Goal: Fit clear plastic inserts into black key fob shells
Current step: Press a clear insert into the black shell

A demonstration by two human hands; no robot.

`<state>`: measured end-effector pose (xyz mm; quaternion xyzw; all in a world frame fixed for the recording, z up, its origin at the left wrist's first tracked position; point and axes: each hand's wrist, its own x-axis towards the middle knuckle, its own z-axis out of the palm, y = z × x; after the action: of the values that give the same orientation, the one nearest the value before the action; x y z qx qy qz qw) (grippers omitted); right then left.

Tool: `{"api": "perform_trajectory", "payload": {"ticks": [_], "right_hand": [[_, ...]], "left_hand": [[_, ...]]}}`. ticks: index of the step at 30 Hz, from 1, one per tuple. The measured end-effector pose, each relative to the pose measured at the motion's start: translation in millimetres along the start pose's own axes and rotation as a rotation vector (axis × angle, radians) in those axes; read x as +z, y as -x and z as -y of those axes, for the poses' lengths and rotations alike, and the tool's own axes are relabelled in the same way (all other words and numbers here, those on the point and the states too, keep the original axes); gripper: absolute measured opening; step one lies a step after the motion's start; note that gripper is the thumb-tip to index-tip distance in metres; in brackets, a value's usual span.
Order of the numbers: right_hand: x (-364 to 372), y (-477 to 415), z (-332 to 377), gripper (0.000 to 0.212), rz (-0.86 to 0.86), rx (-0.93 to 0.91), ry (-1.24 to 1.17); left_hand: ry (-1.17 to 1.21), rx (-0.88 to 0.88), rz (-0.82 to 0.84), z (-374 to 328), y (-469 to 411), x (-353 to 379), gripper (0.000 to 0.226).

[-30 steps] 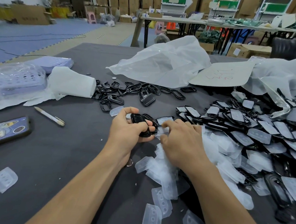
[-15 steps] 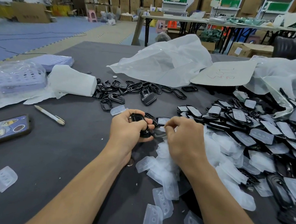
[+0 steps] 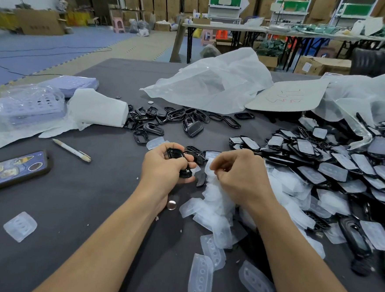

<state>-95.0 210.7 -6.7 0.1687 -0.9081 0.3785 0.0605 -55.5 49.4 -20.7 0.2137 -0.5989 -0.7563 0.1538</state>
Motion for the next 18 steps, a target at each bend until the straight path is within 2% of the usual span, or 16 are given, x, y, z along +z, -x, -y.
{"api": "perform_trajectory", "payload": {"ticks": [3, 6, 8, 9, 11, 13, 18], "right_hand": [[1, -2, 0, 0.024, 0.032, 0.011, 0.05], [3, -2, 2, 0.006, -0.003, 0.018, 0.05], [6, -1, 3, 0.032, 0.021, 0.026, 0.197], [7, 1, 4, 0.038, 0.049, 0.027, 0.3], [10, 2, 8, 0.027, 0.053, 0.019, 0.381], [10, 2, 8, 0.016, -0.028, 0.014, 0.312], [6, 3, 8, 0.023, -0.274, 0.029, -0.013]], "left_hand": [[-0.005, -0.001, -0.005, 0, -3, -1, 0.035], [-0.011, 0.002, -0.003, 1, -4, -2, 0.036], [-0.01, 0.001, 0.001, 0, -4, -2, 0.036], [-0.011, 0.001, 0.004, 0, -5, -2, 0.036], [-0.019, 0.001, 0.01, 1, -5, -2, 0.037], [-0.025, 0.002, 0.017, 2, -5, -1, 0.037], [-0.03, -0.001, 0.024, 2, -6, 0, 0.037]]}}
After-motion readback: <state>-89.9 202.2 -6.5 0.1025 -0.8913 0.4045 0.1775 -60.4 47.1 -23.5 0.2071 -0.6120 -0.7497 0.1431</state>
